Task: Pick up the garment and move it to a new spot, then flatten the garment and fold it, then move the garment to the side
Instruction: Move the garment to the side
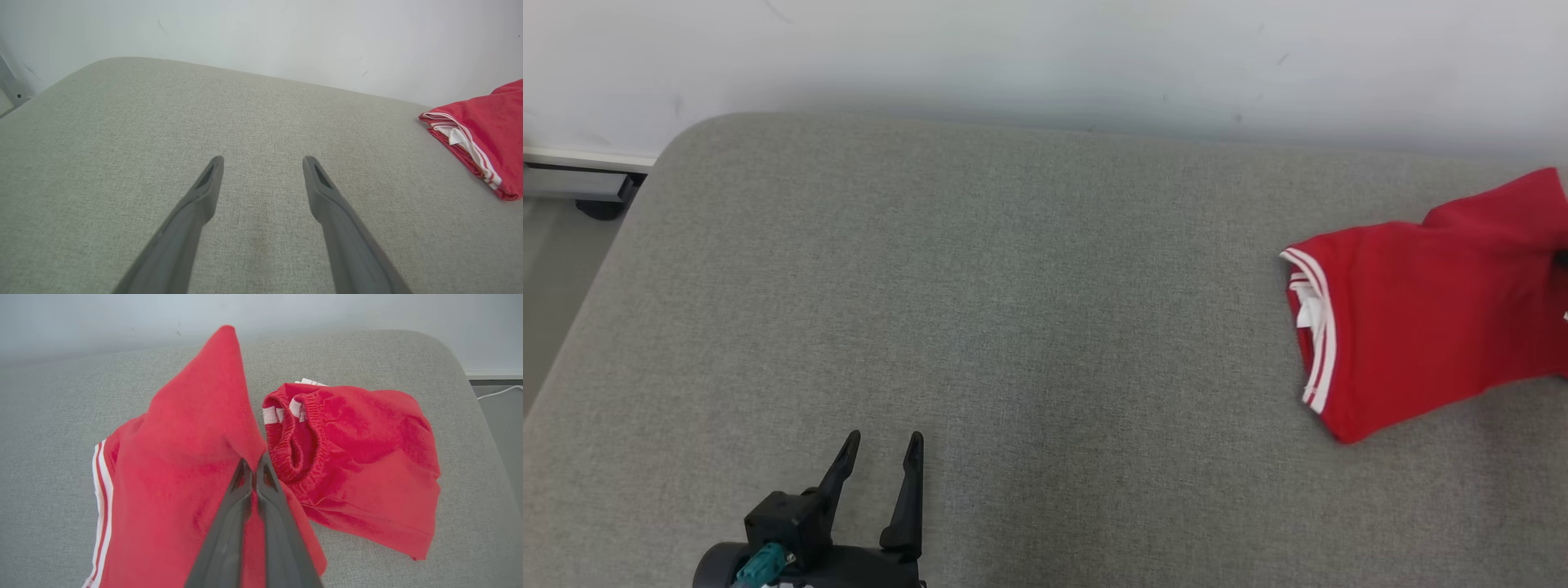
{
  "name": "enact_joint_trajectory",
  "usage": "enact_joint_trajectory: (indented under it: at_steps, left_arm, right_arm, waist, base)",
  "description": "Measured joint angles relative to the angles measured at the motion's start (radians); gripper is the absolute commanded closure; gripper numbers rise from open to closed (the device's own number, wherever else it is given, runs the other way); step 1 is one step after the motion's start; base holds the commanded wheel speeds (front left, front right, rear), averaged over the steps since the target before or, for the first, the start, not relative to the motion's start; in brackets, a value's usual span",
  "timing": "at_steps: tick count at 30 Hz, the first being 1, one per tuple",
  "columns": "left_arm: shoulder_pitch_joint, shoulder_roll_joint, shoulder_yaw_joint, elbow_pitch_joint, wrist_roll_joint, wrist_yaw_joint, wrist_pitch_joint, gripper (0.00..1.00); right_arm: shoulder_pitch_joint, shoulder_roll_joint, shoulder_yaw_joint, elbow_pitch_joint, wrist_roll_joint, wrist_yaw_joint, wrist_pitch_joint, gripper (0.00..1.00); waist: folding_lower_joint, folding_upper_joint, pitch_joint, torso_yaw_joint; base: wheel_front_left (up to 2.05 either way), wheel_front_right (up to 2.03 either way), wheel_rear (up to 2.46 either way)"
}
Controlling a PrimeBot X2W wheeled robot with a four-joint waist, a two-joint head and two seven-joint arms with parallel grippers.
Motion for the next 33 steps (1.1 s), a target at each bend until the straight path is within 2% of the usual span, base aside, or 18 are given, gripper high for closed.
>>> enact_joint_trajectory:
  at_steps: [16, 33]
  left_arm:
    - [-0.035, 0.003, -0.009, -0.011, 0.008, -0.001, 0.012, 0.00]
    - [-0.045, 0.010, -0.010, -0.034, 0.018, -0.001, 0.012, 0.00]
  right_arm:
    - [-0.079, -0.057, -0.006, 0.075, -0.050, -0.017, -0.033, 1.00]
    - [-0.100, -0.129, -0.012, 0.145, -0.089, -0.033, -0.066, 1.00]
  waist:
    - [0.0000, 0.0000, 0.062, -0.015]
    - [-0.0001, -0.0002, 0.076, -0.027]
  base:
    - [0.00, 0.00, 0.00]
    - [0.00, 0.00, 0.00]
